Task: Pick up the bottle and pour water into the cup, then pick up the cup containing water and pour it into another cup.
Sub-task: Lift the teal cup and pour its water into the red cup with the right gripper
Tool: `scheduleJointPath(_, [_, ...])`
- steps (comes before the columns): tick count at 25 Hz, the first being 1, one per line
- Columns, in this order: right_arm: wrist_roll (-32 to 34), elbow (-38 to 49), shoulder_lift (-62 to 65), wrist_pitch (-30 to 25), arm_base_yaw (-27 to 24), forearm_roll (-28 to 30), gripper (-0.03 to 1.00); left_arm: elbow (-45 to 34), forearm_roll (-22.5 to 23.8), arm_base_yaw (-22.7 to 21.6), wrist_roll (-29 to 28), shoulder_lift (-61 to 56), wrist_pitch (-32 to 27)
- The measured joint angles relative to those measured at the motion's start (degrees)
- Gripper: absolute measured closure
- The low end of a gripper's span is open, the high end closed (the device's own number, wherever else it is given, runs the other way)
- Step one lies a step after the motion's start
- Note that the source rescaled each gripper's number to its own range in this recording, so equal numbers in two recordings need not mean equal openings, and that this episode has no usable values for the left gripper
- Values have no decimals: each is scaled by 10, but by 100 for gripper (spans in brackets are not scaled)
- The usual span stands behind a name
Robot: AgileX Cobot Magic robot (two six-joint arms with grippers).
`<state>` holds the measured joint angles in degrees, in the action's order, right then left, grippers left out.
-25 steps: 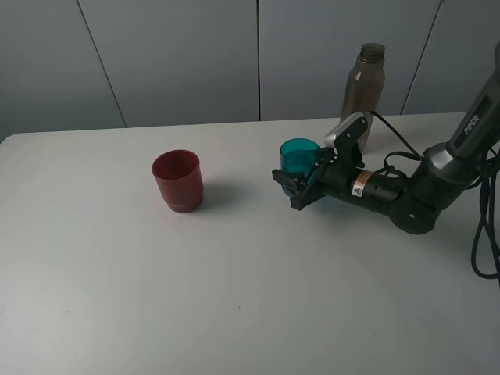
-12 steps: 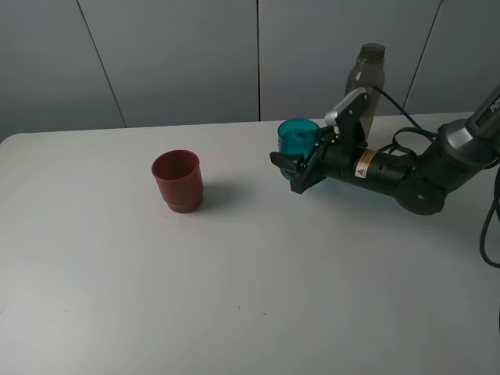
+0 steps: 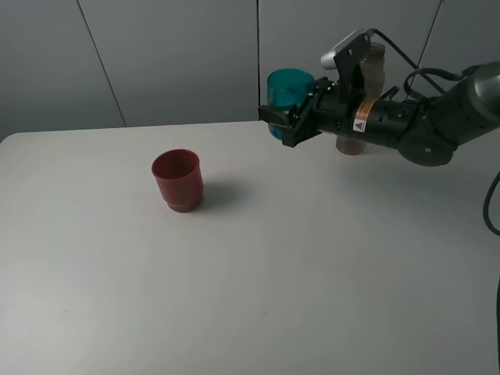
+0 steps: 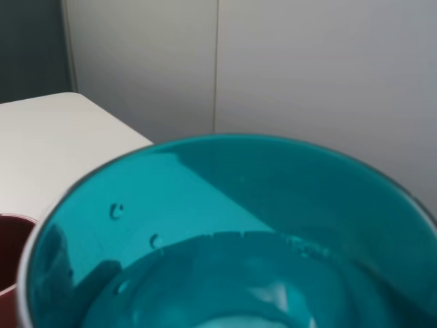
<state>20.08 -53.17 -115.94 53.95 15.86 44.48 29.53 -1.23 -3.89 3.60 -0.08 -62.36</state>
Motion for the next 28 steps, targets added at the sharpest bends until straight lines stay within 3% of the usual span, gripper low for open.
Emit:
scheduleJointPath(6, [36,-90,-2,-128,72,2,91,0,0,0,0,0,0])
scheduleJointPath(16, [135,-223,-68,-144,123,15,91,0,0,0,0,0,0])
scheduleJointPath(28, [149,-349,-157,-181,148,38,91,0,0,0,0,0,0])
